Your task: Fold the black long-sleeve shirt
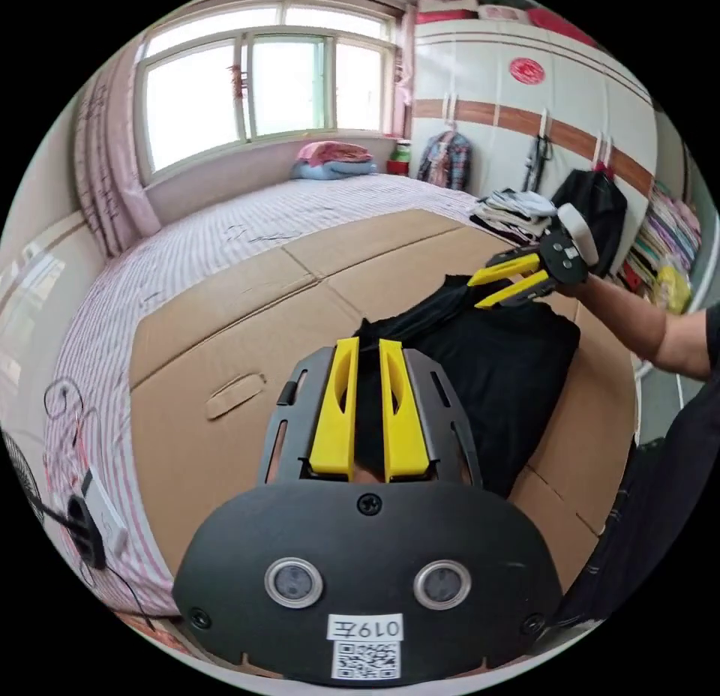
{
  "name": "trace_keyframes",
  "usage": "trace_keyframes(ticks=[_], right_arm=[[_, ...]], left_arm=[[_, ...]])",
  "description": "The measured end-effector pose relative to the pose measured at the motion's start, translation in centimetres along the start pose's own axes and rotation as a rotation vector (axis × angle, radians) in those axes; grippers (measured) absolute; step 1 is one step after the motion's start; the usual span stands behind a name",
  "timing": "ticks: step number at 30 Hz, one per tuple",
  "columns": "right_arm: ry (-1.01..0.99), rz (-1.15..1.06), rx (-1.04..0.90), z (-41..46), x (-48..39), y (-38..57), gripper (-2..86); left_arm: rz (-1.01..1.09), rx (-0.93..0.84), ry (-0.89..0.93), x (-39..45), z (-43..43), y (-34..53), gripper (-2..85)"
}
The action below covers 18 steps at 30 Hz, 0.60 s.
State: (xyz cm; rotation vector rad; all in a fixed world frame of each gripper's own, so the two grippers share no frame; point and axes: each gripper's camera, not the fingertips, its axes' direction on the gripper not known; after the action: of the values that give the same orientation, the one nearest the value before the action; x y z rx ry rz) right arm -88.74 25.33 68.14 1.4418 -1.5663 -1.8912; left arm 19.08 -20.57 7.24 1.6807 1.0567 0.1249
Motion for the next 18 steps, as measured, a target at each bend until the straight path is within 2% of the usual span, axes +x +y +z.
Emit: trace_keyframes(ticks=[2,5,8,14,18], right_arm=[[0.048,-0.060,-0.034,0.4,-1.8,-1.2,10.0],[0.067,-0.107,-0.067,0.6,-2.9,-2.3,9.7],[0.027,-0.107,-0.076,0.4,-3.1,-2.9,7.2],[-0.061,-0.029,-0.058,-0.3,-2.2,-3.9,0.0],[0.028,0.127,-0.062,-0.2,-0.7,-4.4,-0.6]], left_arm=[[0.213,-0.060,-0.004,4.6,2.5,-1.8,4.6],[0.387,-0.137,-0.023,8.6,6.2,-2.9,5.7],[0.470,-0.188,-0.014,10.6,8.8,-3.2,6.0],[0.501,-0.229,-0.016,11.7,11.1,-3.9,4.5],[0.382,-0.241,-0.041,10.4,11.9,-5.1,3.9]])
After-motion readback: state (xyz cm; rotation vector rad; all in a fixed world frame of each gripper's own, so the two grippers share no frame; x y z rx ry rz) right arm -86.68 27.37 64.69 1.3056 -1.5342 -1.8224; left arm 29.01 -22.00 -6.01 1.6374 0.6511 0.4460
